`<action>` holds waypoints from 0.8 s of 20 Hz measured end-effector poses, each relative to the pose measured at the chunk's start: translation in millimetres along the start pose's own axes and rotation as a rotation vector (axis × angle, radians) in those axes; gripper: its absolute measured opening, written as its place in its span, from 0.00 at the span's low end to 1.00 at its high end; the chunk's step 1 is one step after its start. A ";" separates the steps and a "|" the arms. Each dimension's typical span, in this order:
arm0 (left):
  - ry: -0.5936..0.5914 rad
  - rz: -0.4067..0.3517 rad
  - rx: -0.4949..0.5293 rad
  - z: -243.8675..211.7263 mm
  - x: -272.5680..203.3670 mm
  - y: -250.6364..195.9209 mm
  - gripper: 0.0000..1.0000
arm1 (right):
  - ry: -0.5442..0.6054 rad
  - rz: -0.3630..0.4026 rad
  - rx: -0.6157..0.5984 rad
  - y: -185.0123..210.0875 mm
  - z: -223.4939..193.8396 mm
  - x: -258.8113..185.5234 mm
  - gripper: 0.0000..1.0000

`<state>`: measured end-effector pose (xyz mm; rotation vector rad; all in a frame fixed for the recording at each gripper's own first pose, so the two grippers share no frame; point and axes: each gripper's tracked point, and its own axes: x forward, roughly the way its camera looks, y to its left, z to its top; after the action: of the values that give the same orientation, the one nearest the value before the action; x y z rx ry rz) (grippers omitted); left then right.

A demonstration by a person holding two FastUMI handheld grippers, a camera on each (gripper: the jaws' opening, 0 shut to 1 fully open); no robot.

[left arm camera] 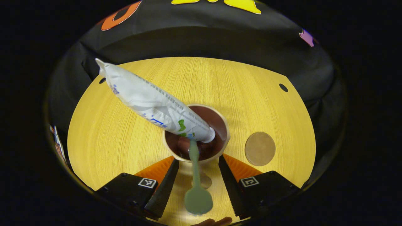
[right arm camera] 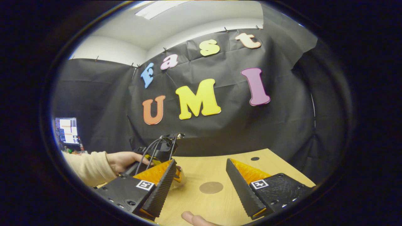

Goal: Put the toothbrush and toothpaste on the desktop into the cup, then pick up the cup and place it on the coaster on the desktop.

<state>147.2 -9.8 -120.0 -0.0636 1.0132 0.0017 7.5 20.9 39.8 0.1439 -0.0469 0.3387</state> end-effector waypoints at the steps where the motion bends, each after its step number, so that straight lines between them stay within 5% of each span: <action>1: 0.015 0.011 0.008 0.1 2.4 1.6 0.81 | -0.003 0.002 0.003 -0.4 1.3 -0.4 0.95; 4: 0.045 0.002 0.003 3.8 5.4 0.5 0.77 | -0.003 -0.017 0.001 -6.7 1.4 0.7 0.95; 7: 0.094 0.004 -0.013 -9.0 7.7 0.8 0.56 | -0.013 -0.006 -0.008 -0.8 5.3 -4.6 0.95; 8: 0.105 0.021 -0.021 -9.2 8.3 1.6 0.37 | -0.022 -0.004 -0.011 -0.2 8.4 -4.7 0.96; 16: 0.087 -0.005 -0.096 -3.1 9.0 -12.6 0.28 | -0.037 -0.017 -0.007 -6.2 14.4 -7.4 0.95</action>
<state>149.7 -22.8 -128.6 -0.1552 1.0992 0.0437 2.3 10.5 52.7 0.1440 -0.0836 0.3193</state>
